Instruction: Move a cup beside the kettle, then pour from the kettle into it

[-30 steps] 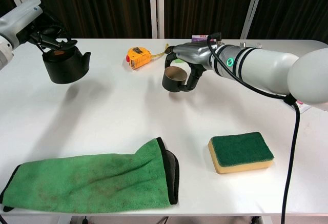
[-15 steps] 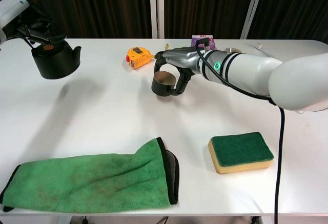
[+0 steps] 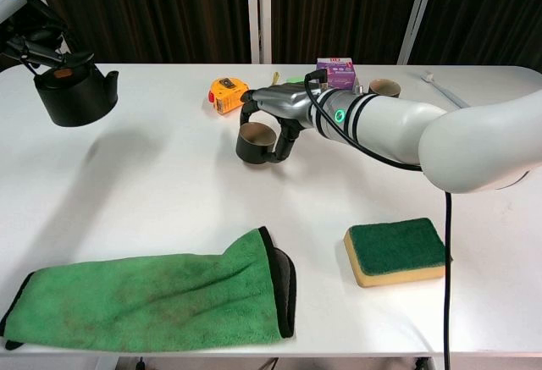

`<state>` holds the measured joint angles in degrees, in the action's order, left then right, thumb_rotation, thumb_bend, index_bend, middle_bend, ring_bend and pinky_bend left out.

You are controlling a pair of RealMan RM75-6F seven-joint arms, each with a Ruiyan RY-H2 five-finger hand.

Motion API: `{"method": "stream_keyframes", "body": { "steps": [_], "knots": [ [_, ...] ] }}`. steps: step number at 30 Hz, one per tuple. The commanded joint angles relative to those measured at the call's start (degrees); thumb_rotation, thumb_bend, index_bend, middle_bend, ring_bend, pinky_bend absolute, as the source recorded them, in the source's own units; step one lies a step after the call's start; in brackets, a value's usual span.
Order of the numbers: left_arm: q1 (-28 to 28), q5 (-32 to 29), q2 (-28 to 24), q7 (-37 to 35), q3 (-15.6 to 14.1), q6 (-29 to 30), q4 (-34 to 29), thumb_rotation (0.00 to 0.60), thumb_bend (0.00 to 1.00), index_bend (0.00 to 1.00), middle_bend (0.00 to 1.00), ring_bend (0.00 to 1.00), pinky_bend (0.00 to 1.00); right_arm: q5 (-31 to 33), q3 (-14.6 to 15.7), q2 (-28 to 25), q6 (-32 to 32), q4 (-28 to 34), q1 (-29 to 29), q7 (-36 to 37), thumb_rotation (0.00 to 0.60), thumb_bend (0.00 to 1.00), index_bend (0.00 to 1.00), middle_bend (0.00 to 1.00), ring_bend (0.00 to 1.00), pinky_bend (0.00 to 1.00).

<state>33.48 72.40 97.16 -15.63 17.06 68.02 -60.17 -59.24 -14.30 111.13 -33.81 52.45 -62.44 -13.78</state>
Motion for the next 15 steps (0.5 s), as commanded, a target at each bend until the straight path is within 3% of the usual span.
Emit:
{"method": "stream_keyframes", "body": {
  "steps": [1,15],
  "knots": [
    [-0.1,-0.1,-0.2,0.0,0.0,0.1,-0.1,0.600,0.35,1.00,1.00,1.00,0.71,0.1,0.0,0.4,0.4,-0.5,-0.3,-0.1,0.600,0.31,0.42,0.00,0.00,0.00],
    [-0.6,-0.4,-0.5,-0.4,0.0,0.0,-0.2,0.600,0.36,1.00,1.00,1.00,0.71,1.7,0.0,1.3,1.6,-1.8,-1.0,-1.4,0.600,0.30,0.23,0.00,0.00,0.00]
  ]
}}
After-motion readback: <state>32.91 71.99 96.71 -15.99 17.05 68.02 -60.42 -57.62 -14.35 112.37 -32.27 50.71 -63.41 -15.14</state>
